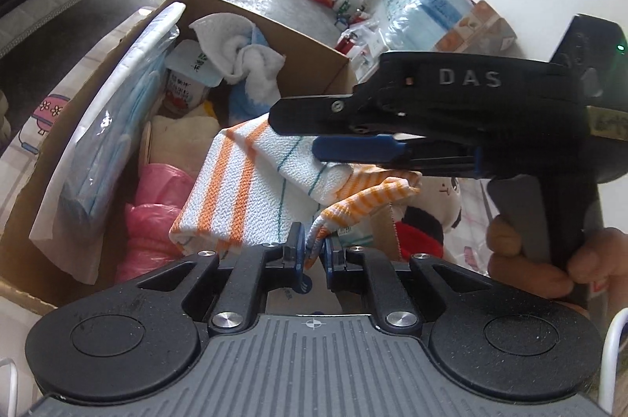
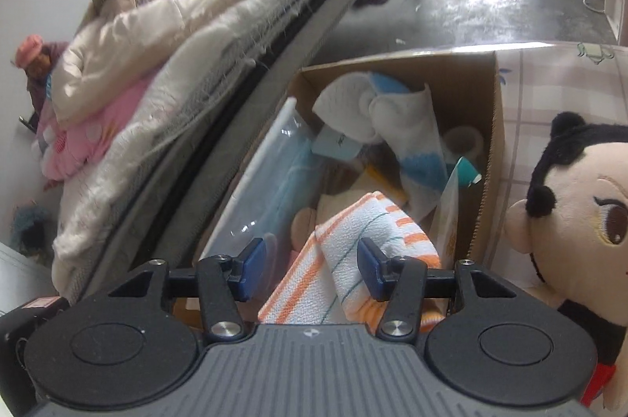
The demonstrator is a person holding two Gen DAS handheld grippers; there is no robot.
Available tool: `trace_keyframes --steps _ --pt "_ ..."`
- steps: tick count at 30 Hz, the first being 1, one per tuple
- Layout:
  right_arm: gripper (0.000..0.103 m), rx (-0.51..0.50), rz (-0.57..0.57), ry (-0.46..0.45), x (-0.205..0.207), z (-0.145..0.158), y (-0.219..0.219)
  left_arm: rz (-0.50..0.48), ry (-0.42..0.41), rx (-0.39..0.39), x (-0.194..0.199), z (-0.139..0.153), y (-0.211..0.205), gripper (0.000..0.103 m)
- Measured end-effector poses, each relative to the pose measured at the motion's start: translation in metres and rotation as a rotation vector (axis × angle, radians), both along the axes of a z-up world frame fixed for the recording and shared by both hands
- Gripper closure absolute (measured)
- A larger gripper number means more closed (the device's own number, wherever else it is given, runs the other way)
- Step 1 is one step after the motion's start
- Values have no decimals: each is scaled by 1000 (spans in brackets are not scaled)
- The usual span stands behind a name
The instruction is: Organize soft objects
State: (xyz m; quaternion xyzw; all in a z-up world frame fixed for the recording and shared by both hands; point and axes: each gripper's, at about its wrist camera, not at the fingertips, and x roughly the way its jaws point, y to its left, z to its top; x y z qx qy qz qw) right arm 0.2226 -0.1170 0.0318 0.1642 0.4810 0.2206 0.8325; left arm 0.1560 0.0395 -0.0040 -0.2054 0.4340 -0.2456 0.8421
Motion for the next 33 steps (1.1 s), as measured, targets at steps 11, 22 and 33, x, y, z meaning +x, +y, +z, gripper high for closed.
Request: trace_keyframes --steps 11,22,33 --pt "49 -11 31 59 0 -10 4 30 -41 5 -13 6 27 84" --pt "49 -42 79 6 -11 -11 -1 91 -62 74 -31 22 59 72" --pt "50 -227 225 -178 -50 -7 12 60 -49 24 18 50 60 55"
